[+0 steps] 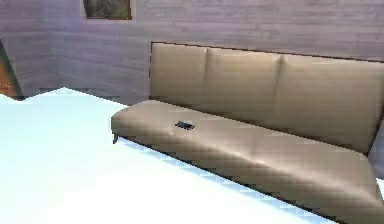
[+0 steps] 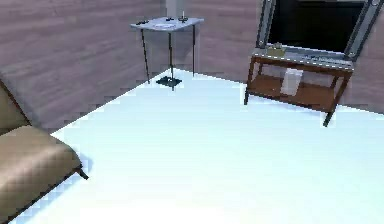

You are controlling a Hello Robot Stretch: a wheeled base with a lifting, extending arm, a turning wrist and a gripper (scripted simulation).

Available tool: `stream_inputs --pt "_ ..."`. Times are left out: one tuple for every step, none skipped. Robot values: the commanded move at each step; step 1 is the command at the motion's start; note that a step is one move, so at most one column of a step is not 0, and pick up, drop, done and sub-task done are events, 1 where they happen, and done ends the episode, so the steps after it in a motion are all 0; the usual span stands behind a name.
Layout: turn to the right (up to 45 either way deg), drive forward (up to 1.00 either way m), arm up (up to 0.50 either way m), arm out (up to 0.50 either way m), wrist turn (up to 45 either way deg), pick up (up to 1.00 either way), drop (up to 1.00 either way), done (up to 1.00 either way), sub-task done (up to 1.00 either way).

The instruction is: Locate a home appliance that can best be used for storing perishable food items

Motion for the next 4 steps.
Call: stream_inputs --pt "-42.0 0.00 0.00 0.00 0.0 0.00 0.00 0.00 0.00" --pt "0.0 1.00 0.00 0.00 0.0 0.00 0.00 0.00 0.00" --pt "0.0 1.00 0.00 0.00 0.0 0.00 0.00 0.00 0.00" --pt "-18.0 0.00 0.00 0.00 0.0 0.00 0.00 0.00 0.00"
